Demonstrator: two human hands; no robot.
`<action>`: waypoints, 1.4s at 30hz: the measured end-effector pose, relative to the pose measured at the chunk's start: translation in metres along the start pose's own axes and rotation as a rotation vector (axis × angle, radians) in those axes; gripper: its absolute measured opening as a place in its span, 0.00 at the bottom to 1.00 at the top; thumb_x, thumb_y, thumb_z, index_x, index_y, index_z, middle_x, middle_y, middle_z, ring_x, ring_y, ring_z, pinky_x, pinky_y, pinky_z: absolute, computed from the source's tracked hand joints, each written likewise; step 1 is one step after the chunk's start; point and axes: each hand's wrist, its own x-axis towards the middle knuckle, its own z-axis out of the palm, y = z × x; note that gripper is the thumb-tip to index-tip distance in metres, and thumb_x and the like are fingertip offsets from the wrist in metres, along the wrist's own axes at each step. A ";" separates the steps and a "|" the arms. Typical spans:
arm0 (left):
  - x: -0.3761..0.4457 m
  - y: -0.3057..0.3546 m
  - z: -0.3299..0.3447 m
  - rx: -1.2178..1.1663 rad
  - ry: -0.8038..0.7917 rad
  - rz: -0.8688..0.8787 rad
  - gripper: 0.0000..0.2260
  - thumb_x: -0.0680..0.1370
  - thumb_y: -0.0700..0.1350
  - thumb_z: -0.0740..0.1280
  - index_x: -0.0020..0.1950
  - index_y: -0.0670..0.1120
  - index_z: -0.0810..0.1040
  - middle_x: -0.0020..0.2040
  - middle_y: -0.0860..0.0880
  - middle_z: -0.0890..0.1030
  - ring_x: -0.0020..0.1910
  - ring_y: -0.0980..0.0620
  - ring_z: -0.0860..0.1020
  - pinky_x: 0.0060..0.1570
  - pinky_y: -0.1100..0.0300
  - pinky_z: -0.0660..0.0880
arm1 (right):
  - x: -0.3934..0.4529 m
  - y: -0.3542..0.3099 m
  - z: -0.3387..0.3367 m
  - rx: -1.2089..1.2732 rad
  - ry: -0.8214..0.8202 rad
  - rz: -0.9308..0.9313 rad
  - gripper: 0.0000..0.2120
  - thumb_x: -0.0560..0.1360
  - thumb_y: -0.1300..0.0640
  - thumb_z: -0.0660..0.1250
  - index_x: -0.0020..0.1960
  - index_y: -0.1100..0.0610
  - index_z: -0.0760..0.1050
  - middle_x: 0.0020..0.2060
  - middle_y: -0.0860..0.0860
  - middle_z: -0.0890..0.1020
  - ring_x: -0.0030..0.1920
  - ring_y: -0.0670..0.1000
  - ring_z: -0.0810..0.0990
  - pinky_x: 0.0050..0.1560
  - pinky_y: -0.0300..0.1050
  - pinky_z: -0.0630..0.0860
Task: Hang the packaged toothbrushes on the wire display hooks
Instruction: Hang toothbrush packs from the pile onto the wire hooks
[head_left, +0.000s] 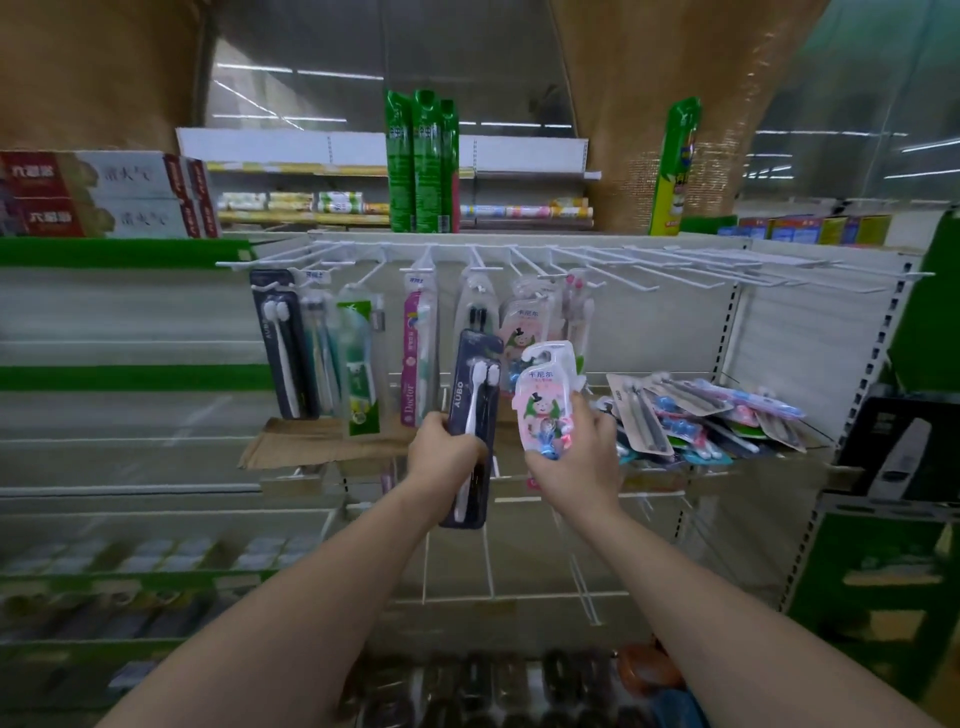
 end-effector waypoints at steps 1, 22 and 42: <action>0.001 0.005 0.001 -0.008 0.016 0.011 0.16 0.68 0.35 0.70 0.52 0.49 0.74 0.49 0.46 0.81 0.48 0.45 0.80 0.53 0.47 0.80 | 0.005 0.000 0.001 0.012 0.012 -0.015 0.41 0.69 0.56 0.75 0.77 0.49 0.61 0.59 0.52 0.65 0.55 0.51 0.72 0.52 0.42 0.71; 0.041 0.028 0.017 -0.032 0.140 0.078 0.18 0.70 0.35 0.70 0.56 0.49 0.73 0.50 0.47 0.80 0.49 0.48 0.79 0.46 0.52 0.77 | 0.058 0.020 0.033 0.188 0.214 -0.394 0.41 0.67 0.58 0.79 0.76 0.58 0.67 0.61 0.55 0.69 0.57 0.51 0.74 0.57 0.42 0.77; 0.048 0.031 0.037 -0.035 0.192 0.141 0.12 0.72 0.35 0.70 0.51 0.48 0.76 0.45 0.49 0.82 0.45 0.51 0.80 0.40 0.58 0.75 | 0.087 0.026 0.044 0.284 0.224 -0.361 0.42 0.66 0.57 0.79 0.77 0.59 0.67 0.62 0.55 0.69 0.60 0.53 0.74 0.57 0.54 0.81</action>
